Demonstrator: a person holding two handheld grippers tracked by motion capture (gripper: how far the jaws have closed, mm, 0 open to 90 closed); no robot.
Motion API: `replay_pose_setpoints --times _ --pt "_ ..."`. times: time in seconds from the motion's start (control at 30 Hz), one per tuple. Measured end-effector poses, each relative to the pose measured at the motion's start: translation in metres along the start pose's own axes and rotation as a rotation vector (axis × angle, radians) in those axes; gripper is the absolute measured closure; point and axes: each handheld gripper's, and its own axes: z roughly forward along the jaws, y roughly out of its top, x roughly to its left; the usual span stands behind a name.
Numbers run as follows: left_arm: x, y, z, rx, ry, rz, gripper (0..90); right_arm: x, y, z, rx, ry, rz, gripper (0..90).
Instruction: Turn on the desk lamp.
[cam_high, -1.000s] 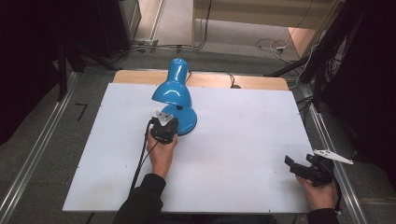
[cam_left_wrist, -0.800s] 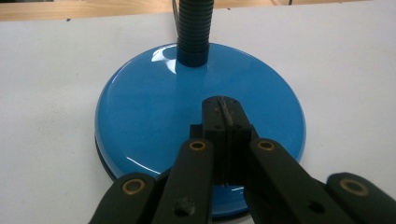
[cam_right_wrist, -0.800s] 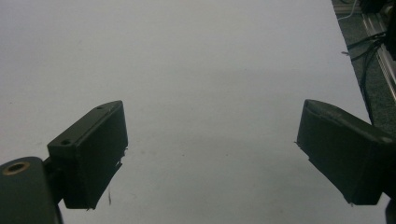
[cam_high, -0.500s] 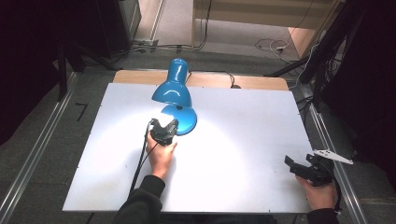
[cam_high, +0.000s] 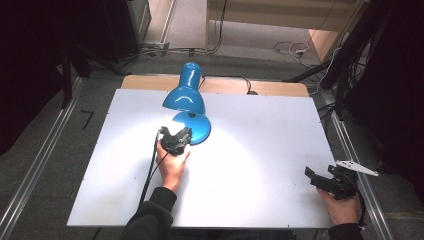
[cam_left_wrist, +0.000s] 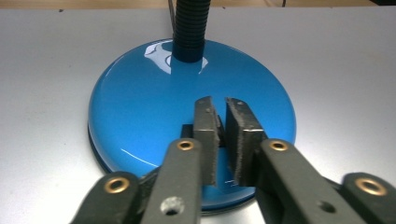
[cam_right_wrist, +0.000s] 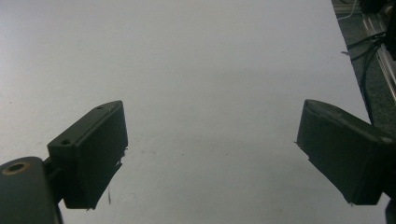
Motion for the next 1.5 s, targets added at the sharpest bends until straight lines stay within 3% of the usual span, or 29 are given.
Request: replay_pose_setpoints --times 0.07,0.2,0.4,0.5,0.7,1.03,1.2,1.5 --pt "0.0 0.0 -0.001 0.004 -0.017 -0.013 71.6 -0.001 0.0 0.0 0.0 -0.001 0.001 7.3" --pt "0.002 0.002 -0.005 0.018 -0.054 -0.043 66.0 -0.001 0.0 0.001 0.002 -0.001 -0.001 7.3" --pt "0.0 0.007 -0.015 -0.013 -0.049 0.001 36.8 -0.001 0.0 0.001 0.003 -0.003 -0.001 7.3" --pt "0.001 0.007 -0.018 -0.007 -0.05 0.027 30.2 -0.001 0.0 0.001 0.003 -0.003 -0.001 7.3" --pt "0.006 0.009 -0.027 -0.03 -0.05 0.02 24.1 0.0 0.0 0.0 0.004 -0.004 -0.001 7.3" --pt "0.011 0.001 -0.043 -0.022 -0.052 0.018 20.9 0.0 0.0 0.0 0.004 -0.005 0.0 7.3" --pt "0.02 -0.003 -0.057 -0.029 -0.027 0.015 20.1 0.0 0.0 -0.001 -0.002 -0.003 -0.002 7.3" --pt "0.043 -0.014 -0.099 -0.047 0.057 -0.051 18.5 -0.001 -0.001 -0.002 -0.003 -0.002 0.004 7.3"
